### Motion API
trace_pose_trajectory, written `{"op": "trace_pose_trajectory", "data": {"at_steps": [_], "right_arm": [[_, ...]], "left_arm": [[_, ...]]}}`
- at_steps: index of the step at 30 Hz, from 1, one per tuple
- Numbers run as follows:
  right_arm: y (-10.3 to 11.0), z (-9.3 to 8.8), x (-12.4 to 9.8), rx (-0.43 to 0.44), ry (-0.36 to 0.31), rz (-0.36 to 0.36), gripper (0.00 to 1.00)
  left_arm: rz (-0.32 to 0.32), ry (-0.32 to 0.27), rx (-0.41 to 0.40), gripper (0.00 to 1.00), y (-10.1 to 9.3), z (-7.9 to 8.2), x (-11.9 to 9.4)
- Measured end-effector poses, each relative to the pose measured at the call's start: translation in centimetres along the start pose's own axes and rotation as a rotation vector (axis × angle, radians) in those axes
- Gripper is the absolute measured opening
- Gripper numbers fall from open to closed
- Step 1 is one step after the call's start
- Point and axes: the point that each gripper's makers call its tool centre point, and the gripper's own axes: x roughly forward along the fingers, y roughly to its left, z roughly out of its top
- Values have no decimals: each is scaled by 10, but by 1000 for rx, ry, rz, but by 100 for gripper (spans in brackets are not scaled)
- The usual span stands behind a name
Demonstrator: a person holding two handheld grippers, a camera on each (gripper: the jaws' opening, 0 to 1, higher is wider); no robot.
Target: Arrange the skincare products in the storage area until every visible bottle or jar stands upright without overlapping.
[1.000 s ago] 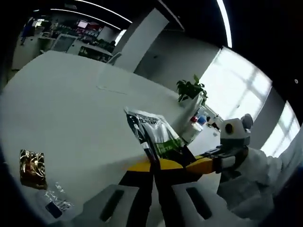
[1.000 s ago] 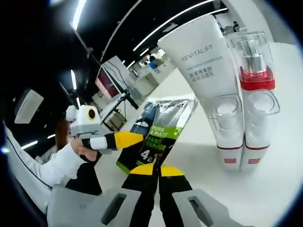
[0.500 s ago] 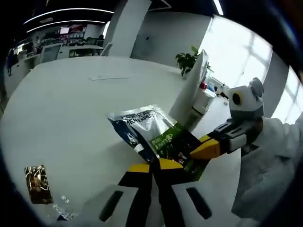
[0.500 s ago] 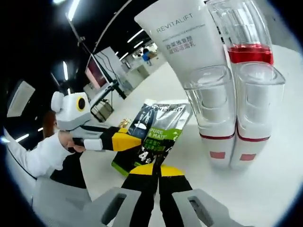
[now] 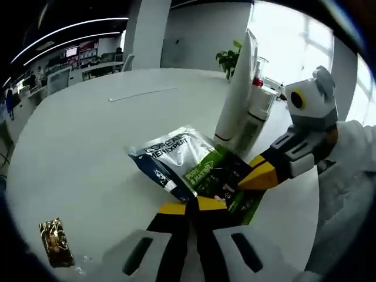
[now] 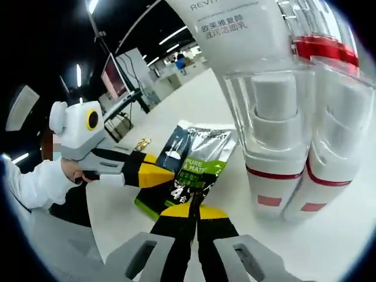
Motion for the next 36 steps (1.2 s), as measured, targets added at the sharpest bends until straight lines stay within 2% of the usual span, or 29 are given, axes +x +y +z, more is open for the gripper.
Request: {"op": "trace_pose_trajectory", "data": {"at_steps": [5,7,13,21,30,36], "right_arm": [[-4,-3,1,-16,10,-20,0],[-8,-4,1,-31,12,-37,0],[-9,-6,-2,-45,11,-30,0],[-14,-8,-4,-125,44,-46,0],[-15,-9,-23,-193,52,-77,0],[6,0,-32,-261,19,-33,0]], "left_arm": [[-6,14,14,0,-2,-3,6],[-5,12,37,0,-2,-3,10],[18,17,103,0,-5,-2,13],[49,24,130,0,-4,-2,14],[89,12,127,0,-2,1,15],[116,2,104,0,2,2,16]]}}
